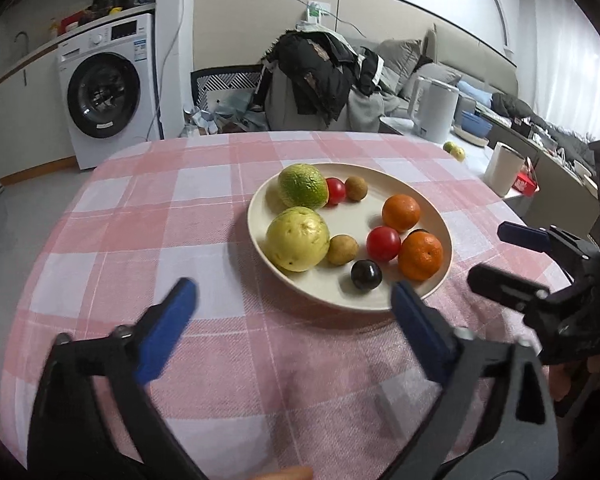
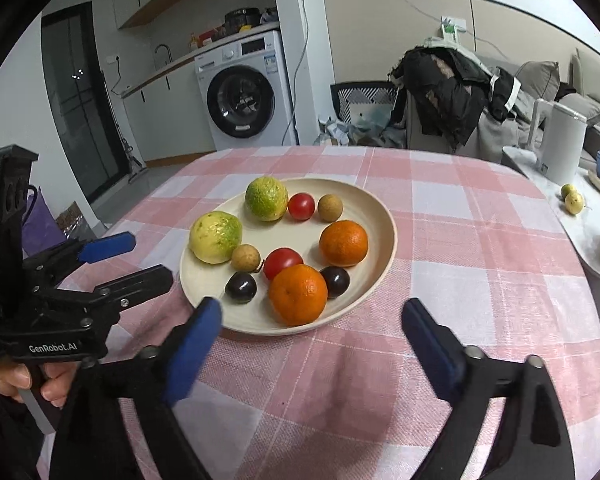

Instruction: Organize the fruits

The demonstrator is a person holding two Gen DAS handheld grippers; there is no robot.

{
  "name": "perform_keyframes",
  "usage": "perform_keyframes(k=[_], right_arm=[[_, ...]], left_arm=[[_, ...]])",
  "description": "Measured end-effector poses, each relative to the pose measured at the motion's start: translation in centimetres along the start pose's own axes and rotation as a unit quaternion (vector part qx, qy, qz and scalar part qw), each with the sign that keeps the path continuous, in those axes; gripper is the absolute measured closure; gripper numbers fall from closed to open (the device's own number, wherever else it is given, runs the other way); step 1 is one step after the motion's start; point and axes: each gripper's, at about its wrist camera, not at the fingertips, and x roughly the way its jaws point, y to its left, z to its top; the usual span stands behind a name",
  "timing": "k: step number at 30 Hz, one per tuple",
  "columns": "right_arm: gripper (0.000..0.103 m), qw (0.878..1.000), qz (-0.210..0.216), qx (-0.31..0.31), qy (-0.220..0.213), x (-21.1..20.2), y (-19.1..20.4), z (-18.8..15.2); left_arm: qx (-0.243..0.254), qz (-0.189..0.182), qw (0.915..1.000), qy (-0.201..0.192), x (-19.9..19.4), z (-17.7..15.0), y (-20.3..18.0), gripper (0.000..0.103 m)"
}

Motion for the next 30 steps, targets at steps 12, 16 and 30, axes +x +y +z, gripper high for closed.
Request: perform_keyframes(k=[12,16,30], right_arm=[[0.000,0.998,0.009,-0.009,-0.065,-2.8,-0.4,-1.0],[0.000,0.996,0.016,-0.013,-0.083,-3.5,-0.3,-1.2],[0.000,0.995,0.013,-0.038,-0.093,-3.9,0.8,-1.4]], left_arm=[[0.008,0.012,0.9996,-0.026,-2.0,-1.5,-0.4,0.001],[0.001,0.009,0.9993,-0.037,-2.5,-1.5,-0.2,0.001],[0.013,0.002,0.9988,-0.047,-3.0,-1.5,-0.7,0.001]])
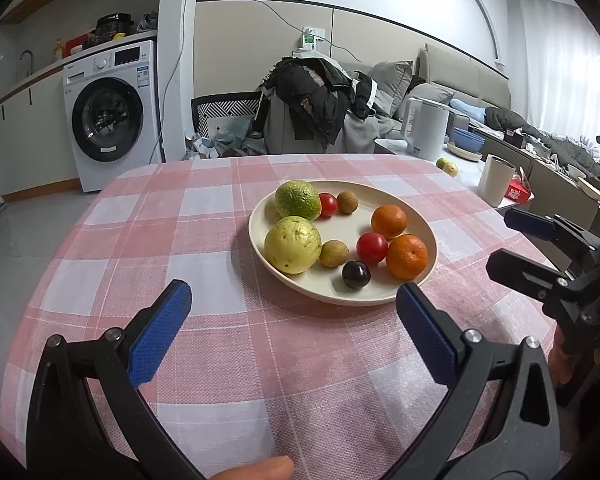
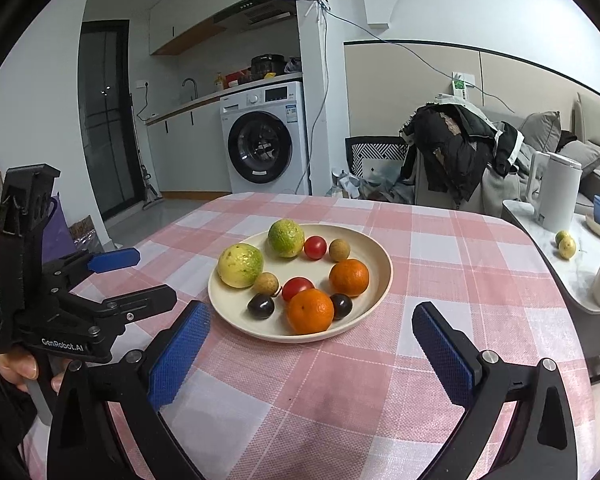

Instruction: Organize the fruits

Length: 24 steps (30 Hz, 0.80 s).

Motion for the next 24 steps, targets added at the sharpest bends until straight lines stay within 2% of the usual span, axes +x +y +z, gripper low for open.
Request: perform_keyframes(k=[24], right_arm=[[0.000,1.000,0.000,-0.001,0.001,-0.02,0.01,0.01]], left_arm=[[-0.008,0.001,1.0000,0.000,-0.08,0.03,0.21,0.001]])
